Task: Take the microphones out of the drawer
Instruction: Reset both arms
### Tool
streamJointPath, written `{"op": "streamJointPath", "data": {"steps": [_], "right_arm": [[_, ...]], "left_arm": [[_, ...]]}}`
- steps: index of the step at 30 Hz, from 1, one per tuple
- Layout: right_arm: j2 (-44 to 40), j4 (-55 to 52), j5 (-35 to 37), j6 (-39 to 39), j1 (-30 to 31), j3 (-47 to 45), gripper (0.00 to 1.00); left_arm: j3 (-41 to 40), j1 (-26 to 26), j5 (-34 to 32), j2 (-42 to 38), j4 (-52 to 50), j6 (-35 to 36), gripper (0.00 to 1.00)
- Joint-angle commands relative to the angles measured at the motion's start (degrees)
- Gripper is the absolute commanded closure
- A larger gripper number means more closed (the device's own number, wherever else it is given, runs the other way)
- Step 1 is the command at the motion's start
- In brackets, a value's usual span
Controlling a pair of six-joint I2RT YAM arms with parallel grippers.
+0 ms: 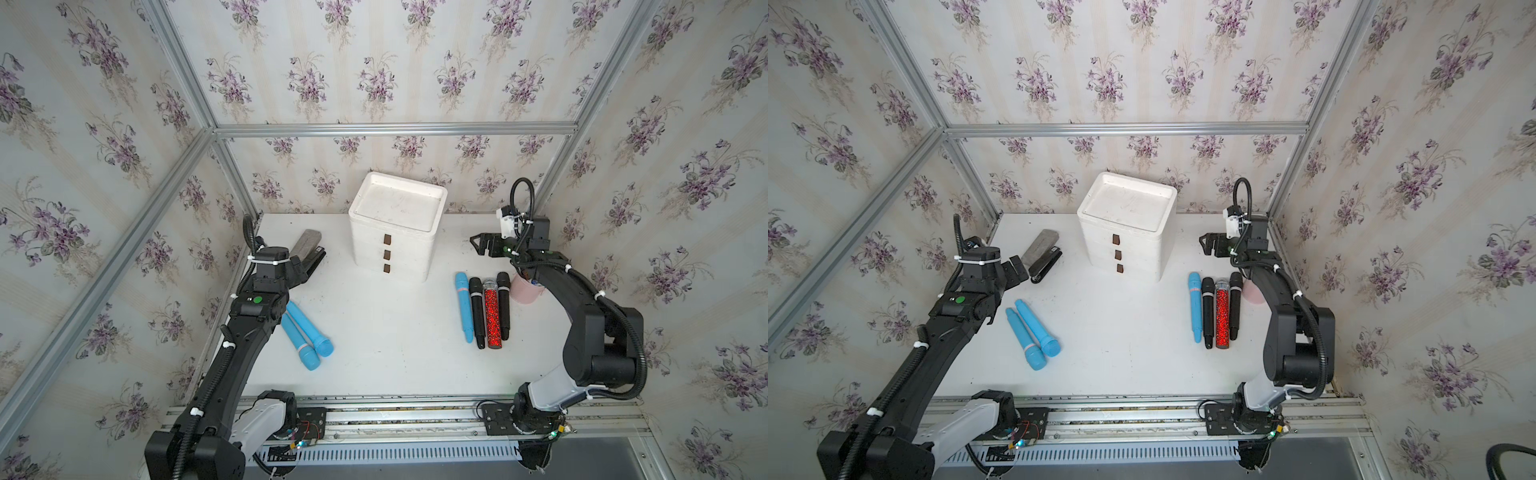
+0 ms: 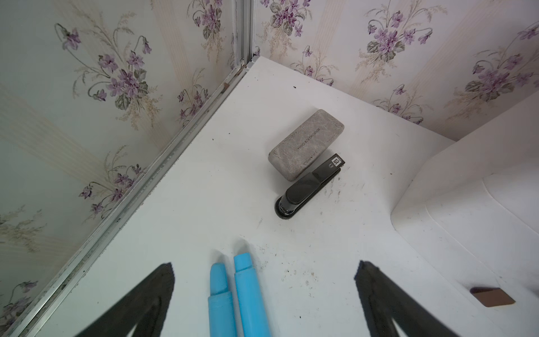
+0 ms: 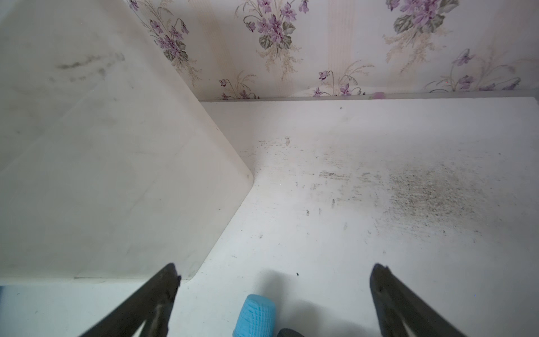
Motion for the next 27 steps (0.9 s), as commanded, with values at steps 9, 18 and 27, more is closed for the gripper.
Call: {"op": "streamJointPath", "data": {"steps": [9, 18, 27], "right_arm": [[-7.8, 30.6, 13.0, -3.0, 3.3, -27.1, 0.0], [-10.9, 51.6, 11.5, -1.6, 3.3, -40.4, 0.0], [-9.4, 60.1, 12.7, -2.5, 3.3, -44.1, 0.0]], "left_arm": [[-7.7, -1.8, -1.7, 0.2, 11.6, 1.5, 0.01], [-10.2, -3.4, -3.0, 5.9, 17.5, 4.8, 0.01], [-19.7, -3.9, -3.1, 7.4, 36.2, 11.9, 0.01]]}}
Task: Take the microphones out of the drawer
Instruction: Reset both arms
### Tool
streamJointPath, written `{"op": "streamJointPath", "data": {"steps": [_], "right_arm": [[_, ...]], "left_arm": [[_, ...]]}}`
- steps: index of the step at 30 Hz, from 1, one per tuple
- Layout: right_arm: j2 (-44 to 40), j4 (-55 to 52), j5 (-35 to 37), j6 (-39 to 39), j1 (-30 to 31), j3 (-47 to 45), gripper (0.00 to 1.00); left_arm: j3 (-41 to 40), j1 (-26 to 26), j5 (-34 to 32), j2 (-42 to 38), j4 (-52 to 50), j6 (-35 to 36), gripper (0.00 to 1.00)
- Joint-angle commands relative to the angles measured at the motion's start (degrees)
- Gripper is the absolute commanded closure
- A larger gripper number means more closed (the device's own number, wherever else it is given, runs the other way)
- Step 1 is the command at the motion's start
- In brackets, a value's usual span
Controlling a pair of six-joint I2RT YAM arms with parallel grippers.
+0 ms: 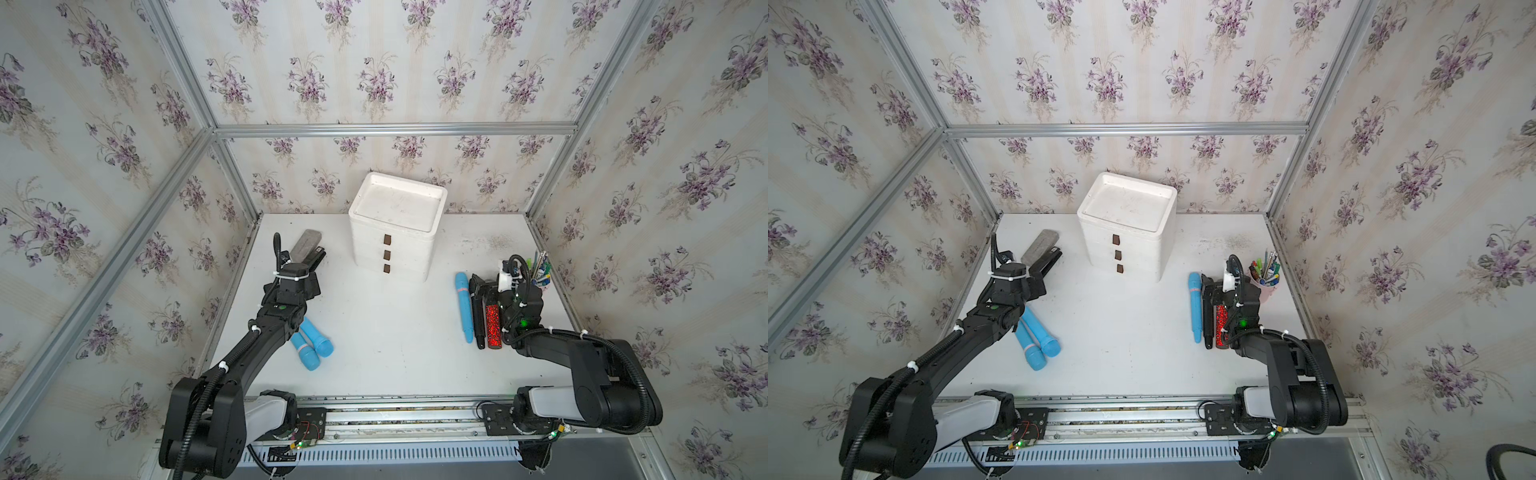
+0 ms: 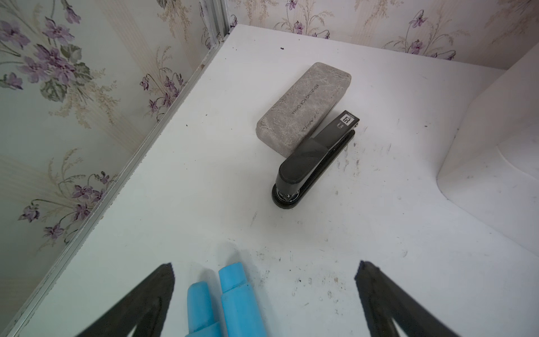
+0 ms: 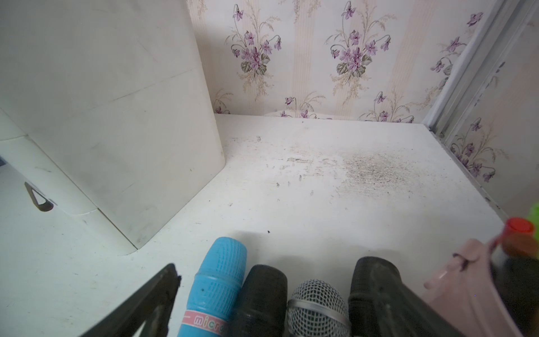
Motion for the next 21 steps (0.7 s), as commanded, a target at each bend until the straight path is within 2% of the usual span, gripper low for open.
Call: {"op": "streamJointPath", "data": {"steps": [1, 8, 11, 21], "right_arm": [[1.5, 7.1, 0.4, -0.6, 0.0, -0.7, 0.0], [4.6, 13.9, 0.2, -0.9, 0.0, -3.1, 0.0], [4.7, 13.3, 0.1, -0.9, 0.0, -2.8, 0.0], [5.6, 14.2, 2.6, 0.0, 0.0, -2.9, 0.0]], "left_arm": [[-3.2, 0.0, 0.5, 0.3, 13.1, 4.8, 0.01], [-4.3, 0.0, 4.4, 6.0, 22.0, 10.2, 0.01], [-5.0, 0.1, 3.3, 7.6, 25.8, 11.6, 0.01], [-9.2, 0.2, 7.3, 12.5, 37.0, 13.3, 0.01]]}}
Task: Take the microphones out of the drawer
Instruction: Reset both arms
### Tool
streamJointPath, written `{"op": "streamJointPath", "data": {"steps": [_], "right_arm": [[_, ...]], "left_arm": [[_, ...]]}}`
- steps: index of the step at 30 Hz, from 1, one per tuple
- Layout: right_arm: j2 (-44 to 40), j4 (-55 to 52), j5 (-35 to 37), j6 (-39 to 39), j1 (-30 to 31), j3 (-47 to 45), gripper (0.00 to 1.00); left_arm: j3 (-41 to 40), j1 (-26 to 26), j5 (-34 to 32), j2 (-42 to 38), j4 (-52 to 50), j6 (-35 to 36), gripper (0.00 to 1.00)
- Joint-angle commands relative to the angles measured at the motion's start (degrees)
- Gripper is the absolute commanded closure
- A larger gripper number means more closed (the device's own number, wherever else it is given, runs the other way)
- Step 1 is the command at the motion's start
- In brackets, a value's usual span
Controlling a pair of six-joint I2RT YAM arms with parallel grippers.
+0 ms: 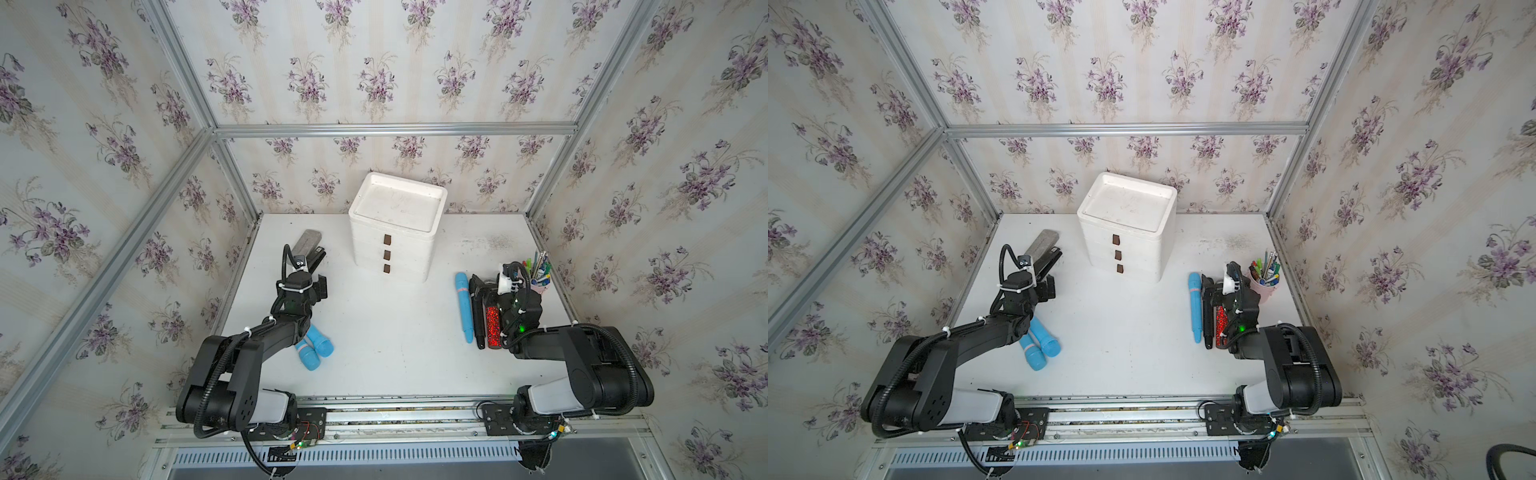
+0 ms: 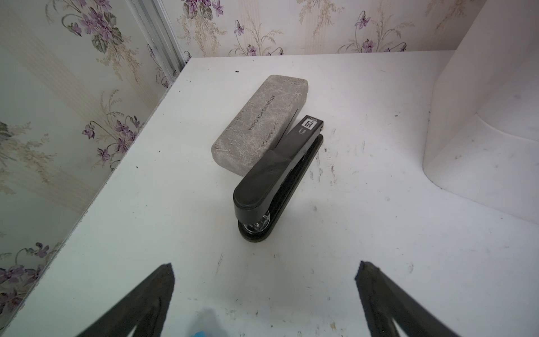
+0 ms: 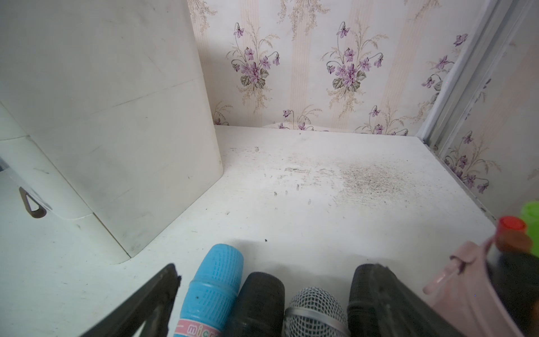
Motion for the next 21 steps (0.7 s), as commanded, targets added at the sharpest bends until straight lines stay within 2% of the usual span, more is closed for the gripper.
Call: {"op": "streamJointPath", "data": {"steps": [1, 3, 12, 15, 16, 18, 21], "right_arm": [[1.0, 4.7, 2.2, 0.4, 0.0, -0.9, 0.0], [2.6, 7.8, 2.3, 0.3, 0.0, -1.7, 0.0], [4.1, 8.8, 7.4, 2.5, 0.0, -1.6, 0.0], [4.2, 9.0, 7.4, 2.5, 0.0, -1.6, 0.0], [4.2, 9.1, 7.2, 2.4, 0.0, -1.6, 0.0], [4.2, 9.0, 6.9, 2.4, 0.0, -1.6, 0.0], [4.2, 9.0, 6.4, 2.3, 0.0, -1.7, 0.0]], "left_arm": [[-0.7, 0.2, 1.8, 2.2, 7.5, 1.2, 0.01], [0.3, 0.2, 3.0, 4.7, 8.0, 1.8, 0.01], [-0.1, 0.4, 3.1, 4.3, 8.3, 1.5, 0.01], [-1.9, 1.7, 14.6, 6.7, 13.4, 4.9, 0.01], [-3.0, 2.0, 14.7, 7.0, 15.9, 4.4, 0.01], [-1.8, 2.1, 14.9, 6.0, 11.7, 4.3, 0.01], [-2.3, 2.1, 14.8, 6.1, 13.1, 4.4, 0.01]]}}
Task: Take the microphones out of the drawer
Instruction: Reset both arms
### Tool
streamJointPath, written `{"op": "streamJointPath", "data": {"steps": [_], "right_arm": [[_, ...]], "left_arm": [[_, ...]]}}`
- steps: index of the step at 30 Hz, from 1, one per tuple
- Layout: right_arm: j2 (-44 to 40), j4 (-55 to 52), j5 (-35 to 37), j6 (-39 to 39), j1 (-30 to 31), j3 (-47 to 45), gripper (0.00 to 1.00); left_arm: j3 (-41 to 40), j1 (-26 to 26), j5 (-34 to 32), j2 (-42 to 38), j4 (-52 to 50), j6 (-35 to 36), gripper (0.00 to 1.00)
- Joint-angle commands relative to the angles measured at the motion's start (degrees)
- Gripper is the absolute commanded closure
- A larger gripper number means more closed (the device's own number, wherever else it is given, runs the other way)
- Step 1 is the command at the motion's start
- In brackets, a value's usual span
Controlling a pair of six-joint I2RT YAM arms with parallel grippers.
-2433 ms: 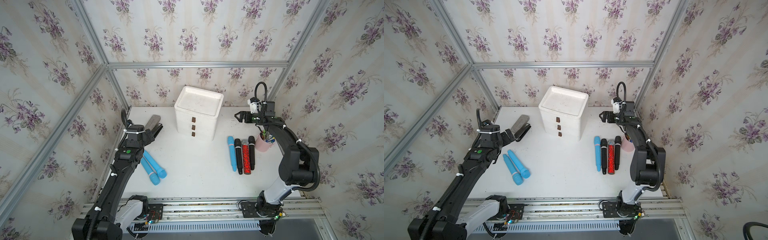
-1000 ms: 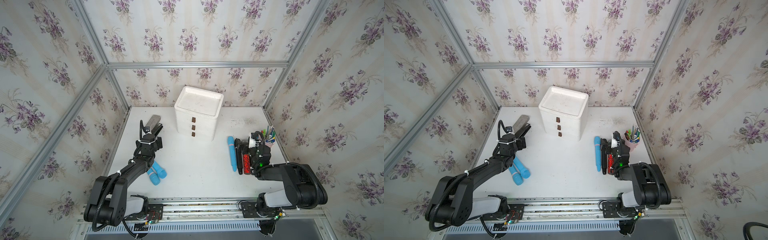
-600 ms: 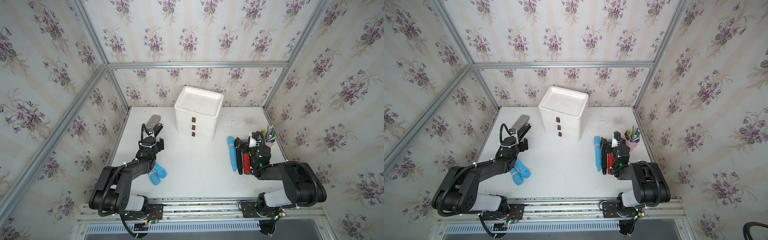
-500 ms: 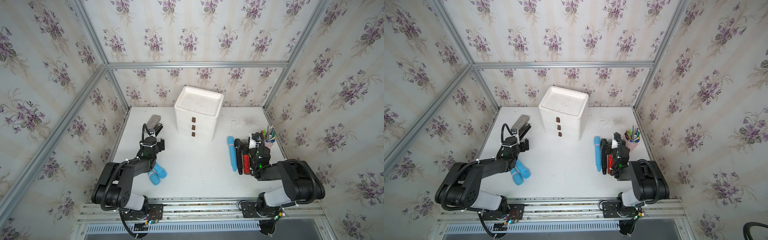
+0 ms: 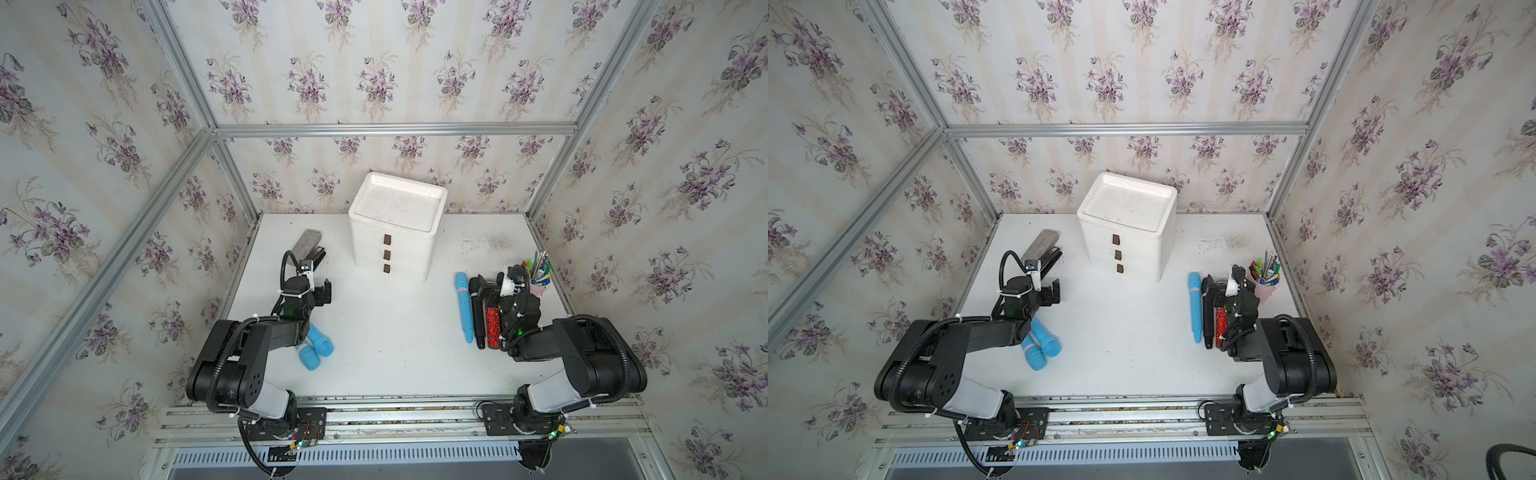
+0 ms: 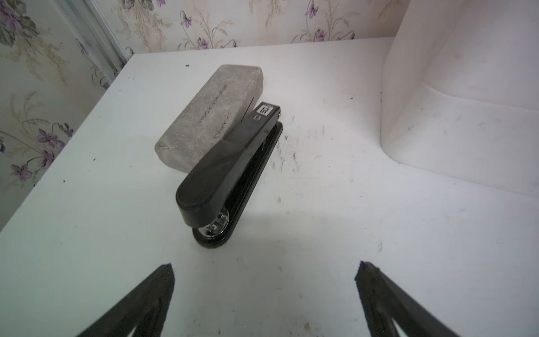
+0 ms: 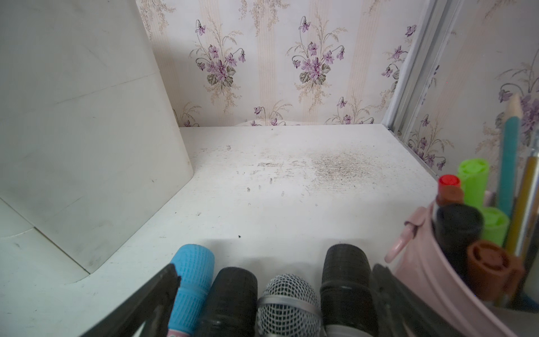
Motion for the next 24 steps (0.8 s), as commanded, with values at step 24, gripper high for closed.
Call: {"op": "streamJointPath", "data": {"steps": [24], "right_arm": [[0.3, 2.4, 4.7, 1.9, 0.0, 0.5, 0.0]], "left_arm": [[0.1, 0.0, 2.5, -0.3, 2.1, 1.2, 0.01]]}}
